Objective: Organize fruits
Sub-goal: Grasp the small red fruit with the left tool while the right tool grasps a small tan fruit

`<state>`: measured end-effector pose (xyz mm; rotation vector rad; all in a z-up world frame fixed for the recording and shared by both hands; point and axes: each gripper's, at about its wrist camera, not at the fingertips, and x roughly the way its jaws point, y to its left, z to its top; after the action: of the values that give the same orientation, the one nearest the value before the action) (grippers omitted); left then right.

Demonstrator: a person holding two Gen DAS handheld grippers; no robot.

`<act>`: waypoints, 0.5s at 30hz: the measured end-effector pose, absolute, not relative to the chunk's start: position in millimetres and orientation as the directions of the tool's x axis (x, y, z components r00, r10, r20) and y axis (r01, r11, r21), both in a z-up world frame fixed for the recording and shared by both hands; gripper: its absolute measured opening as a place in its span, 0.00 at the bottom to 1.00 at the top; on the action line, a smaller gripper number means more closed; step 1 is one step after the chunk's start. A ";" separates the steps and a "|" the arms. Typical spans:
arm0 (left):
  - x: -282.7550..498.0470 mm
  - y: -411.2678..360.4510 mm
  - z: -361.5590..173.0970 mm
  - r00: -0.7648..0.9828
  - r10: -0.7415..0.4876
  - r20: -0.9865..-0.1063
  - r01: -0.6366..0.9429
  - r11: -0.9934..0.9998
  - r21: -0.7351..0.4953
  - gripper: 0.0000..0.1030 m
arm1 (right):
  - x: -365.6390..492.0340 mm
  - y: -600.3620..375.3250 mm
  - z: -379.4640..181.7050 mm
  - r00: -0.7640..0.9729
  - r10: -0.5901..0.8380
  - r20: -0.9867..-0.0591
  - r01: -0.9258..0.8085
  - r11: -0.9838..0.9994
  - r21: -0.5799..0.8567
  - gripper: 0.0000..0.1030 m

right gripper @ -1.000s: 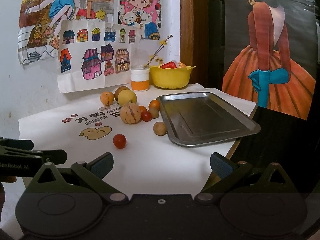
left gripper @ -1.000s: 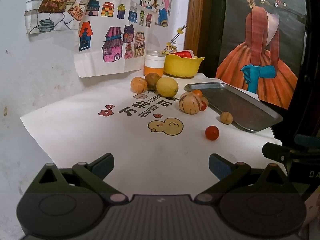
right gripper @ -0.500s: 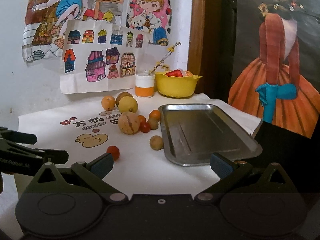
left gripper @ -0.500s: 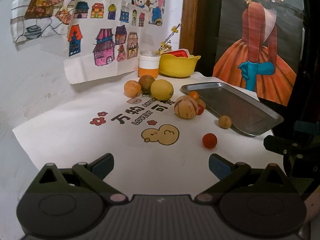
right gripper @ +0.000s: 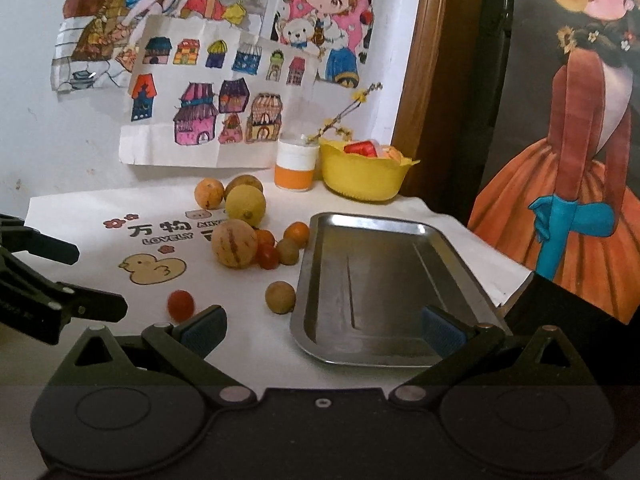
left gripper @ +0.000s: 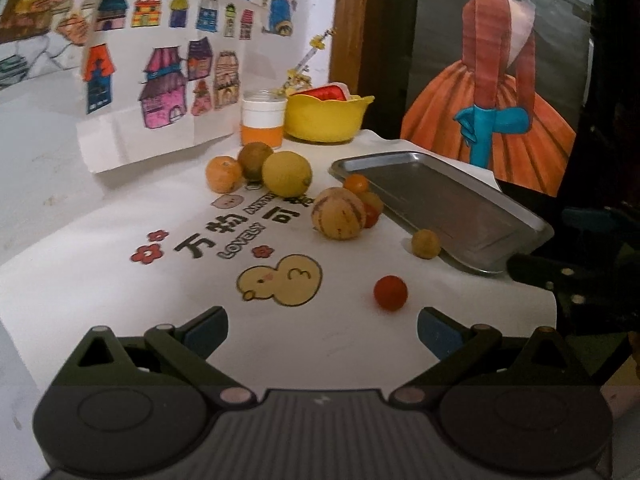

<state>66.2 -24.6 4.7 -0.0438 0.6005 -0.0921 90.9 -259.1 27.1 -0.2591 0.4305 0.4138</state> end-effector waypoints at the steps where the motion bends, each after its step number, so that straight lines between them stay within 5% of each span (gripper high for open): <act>1: 69.2 -27.0 4.2 0.818 -0.104 -0.566 0.083 0.995 -0.063 1.00 | 95.6 -259.8 25.4 0.826 0.335 -0.454 -0.441 0.885 -0.150 1.00; 15: 93.5 -59.3 -2.5 0.802 -0.126 -0.584 0.161 0.987 0.007 0.99 | 143.7 -255.5 10.0 0.784 0.401 -0.475 -0.521 0.840 -0.151 0.93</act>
<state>93.5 -59.3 -2.5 0.0568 0.6215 -0.1538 143.7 -255.5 10.0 -0.2831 0.4448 0.5048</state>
